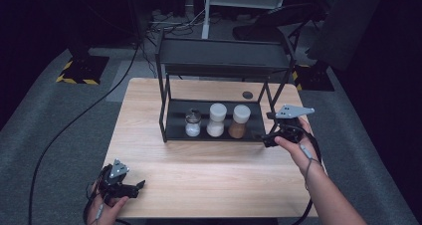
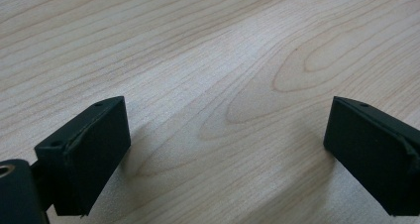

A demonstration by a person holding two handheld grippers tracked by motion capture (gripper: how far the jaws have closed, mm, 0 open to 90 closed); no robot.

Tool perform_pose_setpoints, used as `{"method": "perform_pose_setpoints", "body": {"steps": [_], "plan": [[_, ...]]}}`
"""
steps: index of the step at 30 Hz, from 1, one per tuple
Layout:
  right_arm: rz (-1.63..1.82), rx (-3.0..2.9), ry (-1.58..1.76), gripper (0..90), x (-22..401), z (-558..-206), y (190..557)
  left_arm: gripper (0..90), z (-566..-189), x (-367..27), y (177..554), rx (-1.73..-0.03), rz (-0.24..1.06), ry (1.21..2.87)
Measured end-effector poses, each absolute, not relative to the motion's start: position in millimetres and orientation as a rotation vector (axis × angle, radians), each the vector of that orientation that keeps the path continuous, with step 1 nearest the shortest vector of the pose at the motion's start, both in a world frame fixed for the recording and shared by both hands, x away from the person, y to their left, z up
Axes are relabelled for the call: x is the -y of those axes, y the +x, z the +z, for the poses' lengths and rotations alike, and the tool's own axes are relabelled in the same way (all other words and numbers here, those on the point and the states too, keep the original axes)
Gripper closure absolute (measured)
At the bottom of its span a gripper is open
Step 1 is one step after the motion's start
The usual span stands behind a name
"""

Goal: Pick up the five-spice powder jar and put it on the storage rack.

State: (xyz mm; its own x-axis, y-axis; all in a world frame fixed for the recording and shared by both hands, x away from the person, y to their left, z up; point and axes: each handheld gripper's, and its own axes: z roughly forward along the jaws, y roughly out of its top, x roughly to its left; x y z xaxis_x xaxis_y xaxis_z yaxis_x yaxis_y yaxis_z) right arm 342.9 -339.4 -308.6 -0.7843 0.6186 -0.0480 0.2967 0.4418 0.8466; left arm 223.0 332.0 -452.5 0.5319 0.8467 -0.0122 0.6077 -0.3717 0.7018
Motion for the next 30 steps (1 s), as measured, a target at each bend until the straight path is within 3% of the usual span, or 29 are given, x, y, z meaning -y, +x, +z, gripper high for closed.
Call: {"method": "perform_pose_setpoints", "body": {"steps": [30], "plan": [[1.329,-2.306,0.778,5.5,376,-327,287,3.5,-452,-332,223,-1.174,0.466,2.111]]}}
